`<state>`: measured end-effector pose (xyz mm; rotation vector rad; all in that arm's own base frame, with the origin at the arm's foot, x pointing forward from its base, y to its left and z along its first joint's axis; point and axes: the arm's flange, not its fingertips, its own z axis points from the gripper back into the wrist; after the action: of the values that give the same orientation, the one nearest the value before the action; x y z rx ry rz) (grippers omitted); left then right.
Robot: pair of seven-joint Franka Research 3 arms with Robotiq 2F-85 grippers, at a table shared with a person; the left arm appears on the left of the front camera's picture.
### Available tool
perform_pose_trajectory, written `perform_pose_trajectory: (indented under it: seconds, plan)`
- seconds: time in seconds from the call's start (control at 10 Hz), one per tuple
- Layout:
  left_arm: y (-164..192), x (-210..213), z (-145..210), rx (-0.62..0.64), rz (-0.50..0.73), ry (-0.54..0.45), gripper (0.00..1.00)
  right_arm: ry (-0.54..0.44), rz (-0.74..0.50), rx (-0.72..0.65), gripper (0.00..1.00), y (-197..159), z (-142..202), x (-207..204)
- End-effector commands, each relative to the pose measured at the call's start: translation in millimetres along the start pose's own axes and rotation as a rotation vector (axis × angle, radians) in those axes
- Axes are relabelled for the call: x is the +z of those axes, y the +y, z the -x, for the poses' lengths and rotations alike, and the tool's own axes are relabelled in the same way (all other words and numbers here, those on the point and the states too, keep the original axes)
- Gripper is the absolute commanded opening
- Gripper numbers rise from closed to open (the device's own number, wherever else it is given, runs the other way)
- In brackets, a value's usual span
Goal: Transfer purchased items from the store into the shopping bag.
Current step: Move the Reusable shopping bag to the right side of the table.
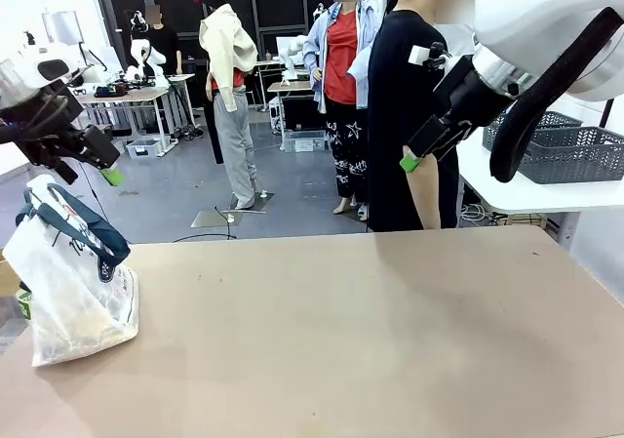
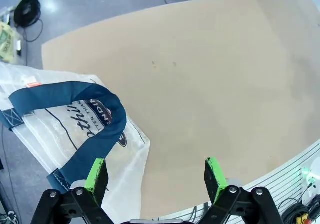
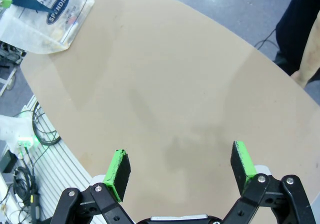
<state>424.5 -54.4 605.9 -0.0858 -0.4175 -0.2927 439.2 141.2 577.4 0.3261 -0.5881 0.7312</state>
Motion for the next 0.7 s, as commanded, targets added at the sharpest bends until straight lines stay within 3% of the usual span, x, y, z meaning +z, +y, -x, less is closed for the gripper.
perform_pose_trajectory:
  seconds: [0.0, 0.6]
  plan:
    - [-0.3, 5.5, 5.5, 0.029, 0.003, 0.002, 1.0, 0.017, 0.007, -0.012, 1.0, 1.7, 1.0, 0.2]
    - [-0.3, 5.5, 5.5, 0.029, 0.003, 0.002, 1.0, 0.017, 0.007, -0.012, 1.0, 1.7, 1.0, 0.2]
